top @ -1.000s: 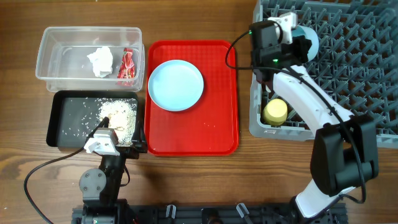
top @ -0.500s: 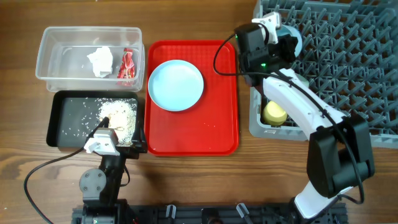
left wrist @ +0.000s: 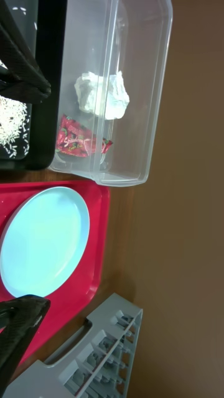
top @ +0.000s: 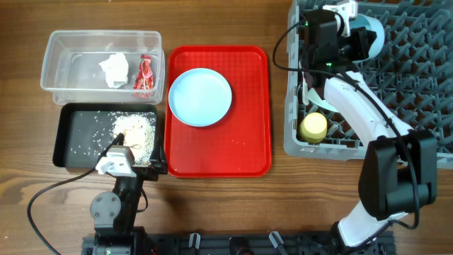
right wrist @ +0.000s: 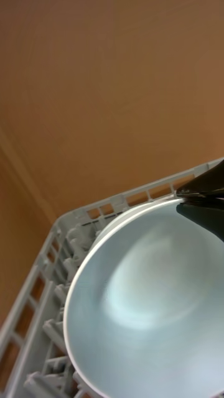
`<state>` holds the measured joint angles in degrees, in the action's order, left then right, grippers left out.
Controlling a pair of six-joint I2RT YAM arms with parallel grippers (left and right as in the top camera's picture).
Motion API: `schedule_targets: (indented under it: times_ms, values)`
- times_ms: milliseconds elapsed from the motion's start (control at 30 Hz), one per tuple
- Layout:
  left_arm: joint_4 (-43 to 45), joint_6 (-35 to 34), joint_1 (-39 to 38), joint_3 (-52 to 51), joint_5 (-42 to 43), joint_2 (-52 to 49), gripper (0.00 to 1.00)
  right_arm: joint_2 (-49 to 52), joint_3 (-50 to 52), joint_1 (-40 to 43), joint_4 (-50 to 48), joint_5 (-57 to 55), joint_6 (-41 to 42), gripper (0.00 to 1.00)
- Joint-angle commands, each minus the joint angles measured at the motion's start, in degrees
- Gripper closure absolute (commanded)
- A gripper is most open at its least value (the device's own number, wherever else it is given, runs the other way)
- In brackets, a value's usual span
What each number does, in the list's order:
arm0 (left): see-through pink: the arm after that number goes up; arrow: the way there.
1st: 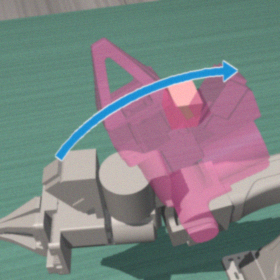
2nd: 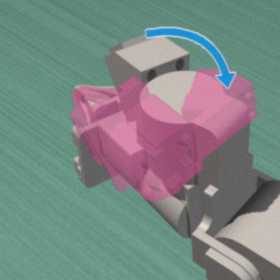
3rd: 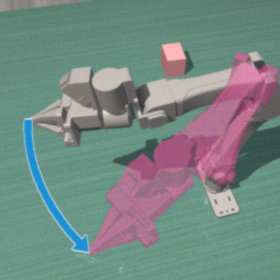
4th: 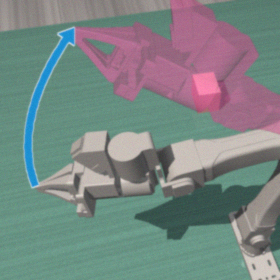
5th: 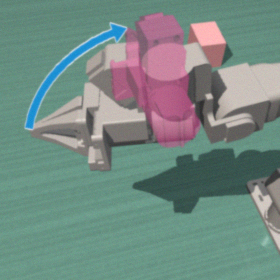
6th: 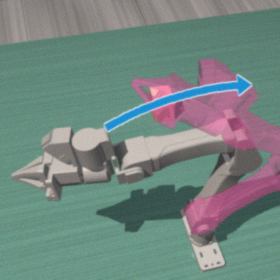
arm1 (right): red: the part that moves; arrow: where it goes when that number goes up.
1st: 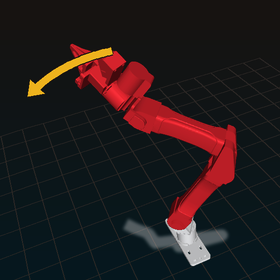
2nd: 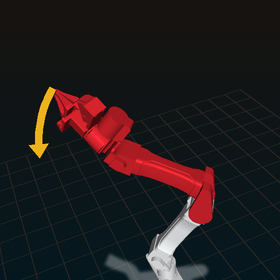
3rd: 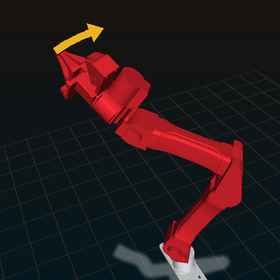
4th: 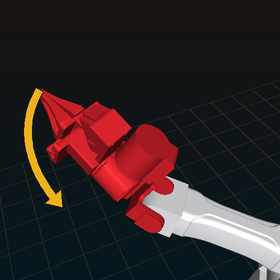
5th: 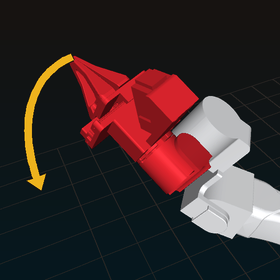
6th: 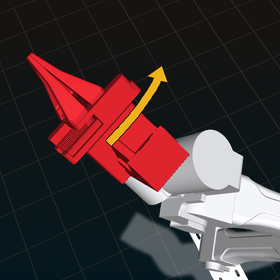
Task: Sort waste into correct bins and load items into the dishwasher rack
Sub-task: 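Carry the small blue bowl to the rack and set it tilted, then grasp the edge of the large blue plate with the right gripper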
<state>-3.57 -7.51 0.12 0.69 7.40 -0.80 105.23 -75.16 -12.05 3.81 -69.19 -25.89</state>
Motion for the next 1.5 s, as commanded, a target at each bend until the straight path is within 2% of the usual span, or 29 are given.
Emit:
schedule_targets:
  times_ms: [0,200,400,567,600,733,867,967,1033,1100,1167,1233,1300,1467]
  values:
    - [-0.07,1.09,0.42,-0.37,0.48,0.42,0.00,2.93,-0.22,-0.31,0.35,0.81,-0.94,0.96]
    - [-0.07,1.09,0.42,-0.37,0.48,0.42,0.00,7.56,-0.22,-1.62,3.72,0.13,0.48,0.96]
    - [-0.07,1.09,0.42,-0.37,0.48,0.42,0.00,6.99,-0.22,-7.76,3.69,-0.94,2.34,0.93]
    - [-0.07,1.09,0.42,-0.37,0.48,0.42,0.01,5.68,-0.22,-11.76,3.72,-2.93,1.88,0.69]
    - [-0.07,1.09,0.42,-0.37,0.48,0.42,0.00,5.05,-0.22,-12.46,3.72,-3.06,1.90,0.60]
    - [-0.07,1.09,0.42,-0.37,0.48,0.42,0.00,0.15,-0.22,-16.06,4.22,-0.42,1.75,0.37]
    - [-0.07,1.11,0.42,-0.37,0.48,0.42,0.00,-5.01,-0.22,-20.61,9.94,8.24,3.85,0.30]
    - [-0.07,1.09,0.42,-0.37,0.48,0.42,0.00,-8.11,-0.22,-24.33,19.76,22.58,14.67,0.27]
    - [-0.07,1.11,0.42,-0.37,0.48,0.42,0.00,-9.18,-0.22,-25.68,26.12,39.89,24.09,0.27]
    - [-0.07,1.09,0.42,-0.37,0.48,0.42,0.00,-9.29,-0.22,-25.86,29.59,64.30,35.82,0.29]
    - [-0.07,1.09,0.42,-0.37,0.48,0.42,0.00,-8.50,-0.22,-25.86,30.03,80.52,46.21,0.37]
    - [-0.07,1.11,0.42,-0.37,0.48,0.42,0.00,-7.69,-0.22,-25.99,29.64,85.64,56.06,0.39]
    - [-0.07,1.09,0.42,-0.37,0.48,0.42,0.00,-6.64,-0.22,-25.97,29.46,85.22,63.19,0.41]
    - [-0.07,1.09,0.42,-0.37,0.48,0.42,0.00,-1.99,-0.22,-25.62,29.16,74.44,75.67,0.44]
